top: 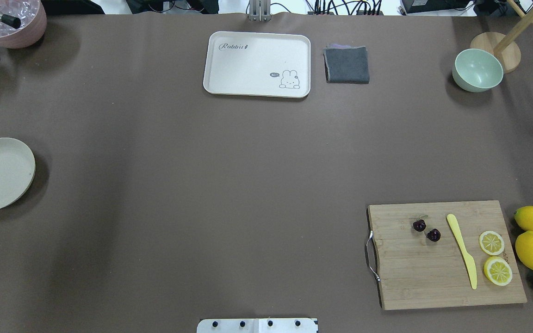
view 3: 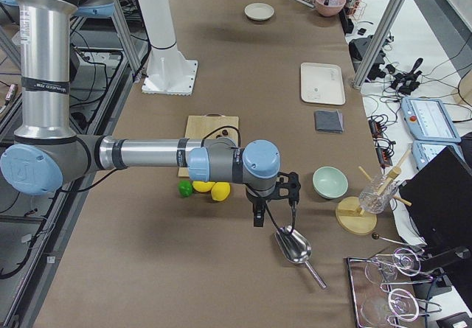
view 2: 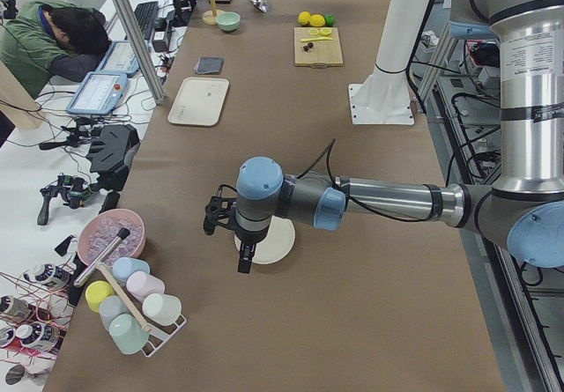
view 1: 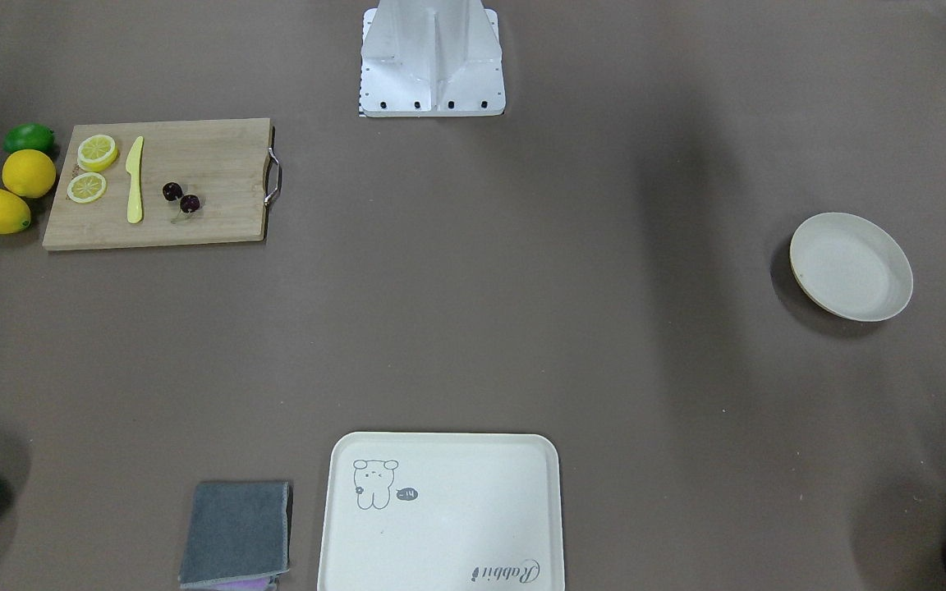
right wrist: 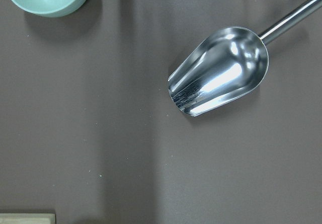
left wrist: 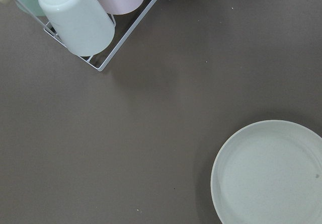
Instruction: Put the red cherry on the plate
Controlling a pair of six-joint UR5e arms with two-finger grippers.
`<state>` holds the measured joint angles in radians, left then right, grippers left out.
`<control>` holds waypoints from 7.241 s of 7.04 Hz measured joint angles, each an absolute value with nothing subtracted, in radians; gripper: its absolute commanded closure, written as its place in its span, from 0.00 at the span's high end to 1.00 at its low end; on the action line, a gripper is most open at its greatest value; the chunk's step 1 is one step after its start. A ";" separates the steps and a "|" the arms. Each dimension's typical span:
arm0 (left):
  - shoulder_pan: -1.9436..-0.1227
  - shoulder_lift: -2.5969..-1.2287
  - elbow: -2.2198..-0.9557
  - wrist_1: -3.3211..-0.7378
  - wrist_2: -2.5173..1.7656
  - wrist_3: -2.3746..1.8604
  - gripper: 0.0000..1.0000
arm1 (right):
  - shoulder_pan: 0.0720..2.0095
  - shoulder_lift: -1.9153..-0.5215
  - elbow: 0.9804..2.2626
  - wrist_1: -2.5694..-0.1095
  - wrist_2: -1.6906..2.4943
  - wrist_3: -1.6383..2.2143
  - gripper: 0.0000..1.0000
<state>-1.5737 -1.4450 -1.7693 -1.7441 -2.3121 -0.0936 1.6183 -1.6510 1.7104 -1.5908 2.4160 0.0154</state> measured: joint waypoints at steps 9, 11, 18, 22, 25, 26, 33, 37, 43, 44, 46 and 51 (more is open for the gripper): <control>-1.572 -1.446 -1.771 -1.745 -2.309 -0.094 0.98 | 1.618 -1.656 1.710 -1.591 2.419 0.015 1.00; -1.573 -1.444 -1.772 -1.746 -2.310 -0.094 0.98 | 1.618 -1.658 1.713 -1.591 2.419 0.015 1.00; -1.572 -1.444 -1.760 -1.747 -2.312 -0.094 0.98 | 1.618 -1.663 1.727 -1.591 2.421 0.017 1.00; -1.572 -1.445 -1.752 -1.748 -2.312 -0.094 0.98 | 1.618 -1.664 1.731 -1.591 2.422 0.016 1.00; -1.569 -1.447 -1.757 -1.779 -2.316 -0.093 0.98 | 1.619 -1.664 1.738 -1.591 2.421 0.017 1.00; -1.561 -1.450 -1.760 -1.792 -2.318 -0.097 0.98 | 1.620 -1.664 1.740 -1.591 2.421 0.017 1.00; -1.424 -1.526 -1.472 -2.291 -2.336 -0.352 0.98 | 1.620 -1.664 1.773 -1.591 2.421 0.037 1.00; -1.290 -1.529 -1.369 -2.390 -2.330 -0.378 0.98 | 1.620 -1.670 1.785 -1.591 2.421 0.050 1.00; -1.192 -1.517 -1.315 -2.395 -2.334 -0.368 0.95 | 1.620 -1.688 1.805 -1.591 2.417 0.049 1.00; -1.185 -1.517 -1.308 -2.395 -2.335 -0.368 0.68 | 1.620 -1.689 1.805 -1.591 2.416 0.049 1.00; -1.178 -1.517 -1.303 -2.395 -2.338 -0.370 0.00 | 1.620 -1.689 1.806 -1.591 2.416 0.049 1.00; -1.184 -1.500 -1.313 -2.423 -2.435 -0.368 0.00 | 1.620 -1.716 1.832 -1.591 2.414 0.049 1.00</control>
<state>-1.1836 -1.4997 -1.3135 -2.4231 -2.4347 -0.3684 1.6199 -1.7163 1.8324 -1.5908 2.4145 0.0491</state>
